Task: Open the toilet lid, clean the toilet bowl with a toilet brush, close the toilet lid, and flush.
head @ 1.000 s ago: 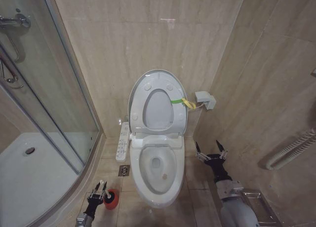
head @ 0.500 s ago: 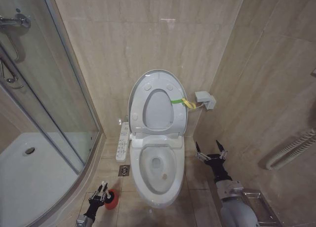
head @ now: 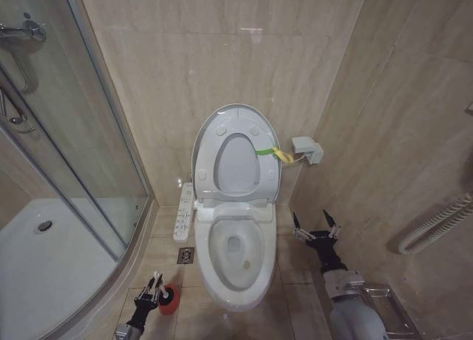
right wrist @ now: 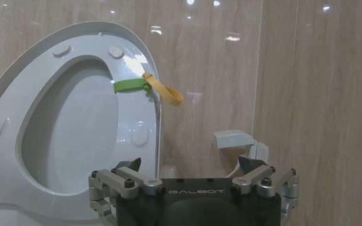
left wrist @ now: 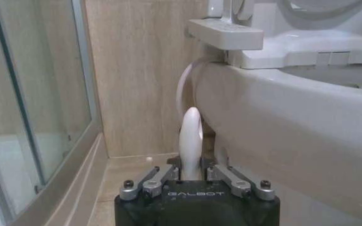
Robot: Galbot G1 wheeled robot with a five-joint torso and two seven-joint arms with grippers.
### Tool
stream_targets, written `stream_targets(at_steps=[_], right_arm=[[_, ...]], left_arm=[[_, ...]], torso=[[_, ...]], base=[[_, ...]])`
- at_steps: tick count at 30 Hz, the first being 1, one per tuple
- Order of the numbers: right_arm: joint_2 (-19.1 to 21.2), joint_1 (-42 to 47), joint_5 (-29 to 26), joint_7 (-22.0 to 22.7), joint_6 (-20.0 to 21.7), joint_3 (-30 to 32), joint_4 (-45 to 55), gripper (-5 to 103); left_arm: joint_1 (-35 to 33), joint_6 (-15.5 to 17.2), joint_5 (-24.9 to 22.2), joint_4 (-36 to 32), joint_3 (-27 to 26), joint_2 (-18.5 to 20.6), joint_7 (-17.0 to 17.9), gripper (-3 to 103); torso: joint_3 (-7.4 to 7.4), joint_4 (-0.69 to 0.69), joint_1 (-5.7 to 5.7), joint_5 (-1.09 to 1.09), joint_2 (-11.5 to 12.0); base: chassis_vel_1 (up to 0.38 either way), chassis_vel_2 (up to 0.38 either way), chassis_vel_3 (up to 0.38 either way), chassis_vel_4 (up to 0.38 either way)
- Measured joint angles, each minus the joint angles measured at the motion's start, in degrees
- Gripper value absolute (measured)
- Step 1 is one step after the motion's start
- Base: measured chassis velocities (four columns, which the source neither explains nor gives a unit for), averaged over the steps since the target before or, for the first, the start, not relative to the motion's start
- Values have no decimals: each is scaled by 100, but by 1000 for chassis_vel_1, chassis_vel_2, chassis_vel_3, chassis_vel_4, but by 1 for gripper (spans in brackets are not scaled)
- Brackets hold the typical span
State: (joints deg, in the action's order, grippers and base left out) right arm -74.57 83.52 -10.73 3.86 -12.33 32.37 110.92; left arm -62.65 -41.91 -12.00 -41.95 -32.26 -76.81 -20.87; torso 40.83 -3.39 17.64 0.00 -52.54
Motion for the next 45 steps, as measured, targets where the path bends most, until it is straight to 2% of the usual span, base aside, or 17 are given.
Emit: stream_targets(at_steps=[24, 37, 45], right_arm=[[0, 0, 0, 0, 0, 0, 0, 100], [0, 0, 0, 0, 0, 0, 0, 100], [0, 0, 0, 0, 0, 0, 0, 100]], left_arm=[[-168, -106, 5, -208, -19, -21, -21, 20], [-542, 58, 24, -863, -82, 0, 99, 20], [-940, 232, -75, -1544, -162, -21, 154, 20]], torso=[[0, 0, 0, 0, 0], [0, 0, 0, 0, 0], [0, 0, 0, 0, 0]], base=[[0, 0, 0, 0], [0, 0, 0, 0], [0, 0, 0, 0]])
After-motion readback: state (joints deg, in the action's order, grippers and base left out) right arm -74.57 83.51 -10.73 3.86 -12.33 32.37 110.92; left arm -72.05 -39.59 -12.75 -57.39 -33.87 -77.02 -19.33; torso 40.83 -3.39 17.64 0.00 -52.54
